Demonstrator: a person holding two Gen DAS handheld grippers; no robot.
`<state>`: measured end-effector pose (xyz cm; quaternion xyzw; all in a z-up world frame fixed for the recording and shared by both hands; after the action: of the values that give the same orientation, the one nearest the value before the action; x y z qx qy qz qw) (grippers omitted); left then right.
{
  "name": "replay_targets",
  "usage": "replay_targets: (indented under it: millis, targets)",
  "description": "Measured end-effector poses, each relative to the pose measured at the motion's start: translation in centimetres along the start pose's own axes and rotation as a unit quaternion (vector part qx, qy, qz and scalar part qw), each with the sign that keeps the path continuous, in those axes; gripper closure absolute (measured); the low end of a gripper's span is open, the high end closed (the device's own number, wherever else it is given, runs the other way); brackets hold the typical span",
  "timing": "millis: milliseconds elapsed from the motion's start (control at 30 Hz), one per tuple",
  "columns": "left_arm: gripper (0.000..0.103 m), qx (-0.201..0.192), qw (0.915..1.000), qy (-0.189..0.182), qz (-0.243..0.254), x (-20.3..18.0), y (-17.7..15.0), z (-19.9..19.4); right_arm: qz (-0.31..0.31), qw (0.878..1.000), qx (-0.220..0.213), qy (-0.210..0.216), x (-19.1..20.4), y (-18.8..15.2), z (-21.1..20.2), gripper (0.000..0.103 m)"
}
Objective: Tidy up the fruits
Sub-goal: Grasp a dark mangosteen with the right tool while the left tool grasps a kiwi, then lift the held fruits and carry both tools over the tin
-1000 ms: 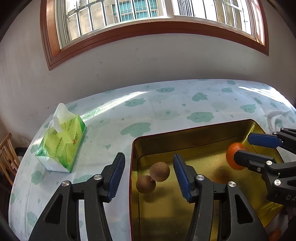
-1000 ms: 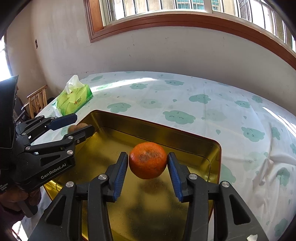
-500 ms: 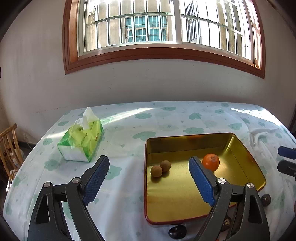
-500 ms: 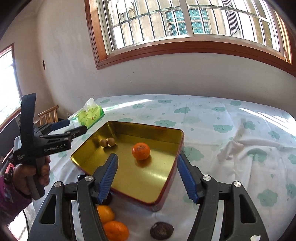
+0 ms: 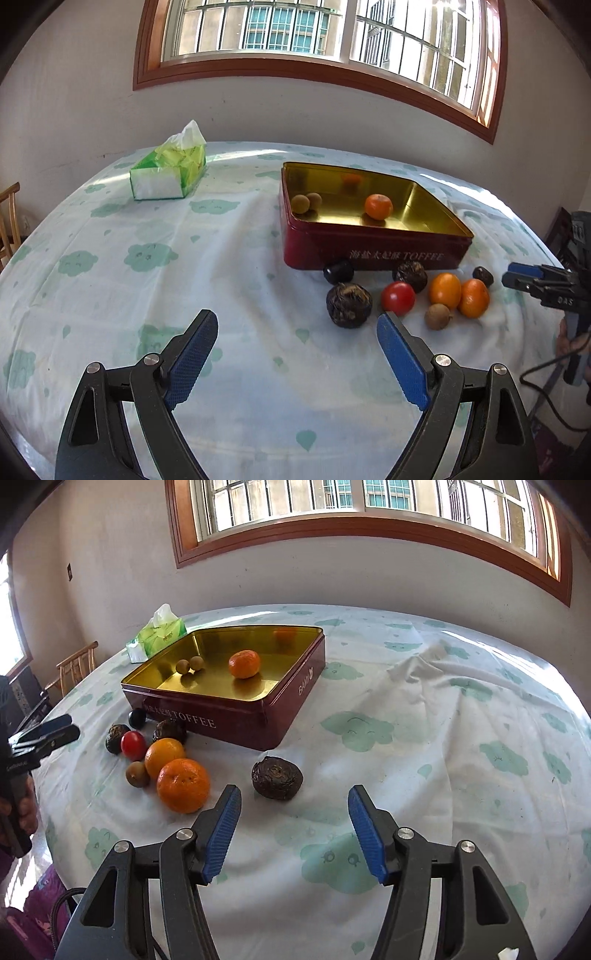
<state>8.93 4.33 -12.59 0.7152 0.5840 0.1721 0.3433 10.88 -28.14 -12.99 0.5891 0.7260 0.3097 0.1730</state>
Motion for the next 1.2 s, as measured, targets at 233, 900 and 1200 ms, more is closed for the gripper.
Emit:
replay_targets:
  millis: [233,900,1200]
  targets:
    - [0.015,0.013,0.9950,-0.069,0.071,-5.6,-1.3,-1.1,-0.005,0.999,0.038,0.008,0.5,1.3,3.6,0.059]
    - [0.061,0.082,0.9699,-0.112,0.200,-12.9,1.7,6.6,-0.005,0.998,0.047,0.030,0.7,1.1,4.0,0.071]
    - [0.077,0.090,0.9765,-0.092,0.173,-12.8,0.5,6.8,-0.005,0.998,0.048,0.031,0.6,1.1,4.0,0.070]
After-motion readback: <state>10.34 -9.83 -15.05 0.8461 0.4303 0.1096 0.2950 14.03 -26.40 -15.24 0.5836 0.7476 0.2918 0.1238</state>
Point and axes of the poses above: each gripper's, at about its wrist camera, not at the fingertips, and z roughly the way its jaws point, x to its left, y to its top, the point moved 4 cm from there along z, roughly the way its jaws point, and after that the axes turned 6 degrees about x, right-handed, at the moved point
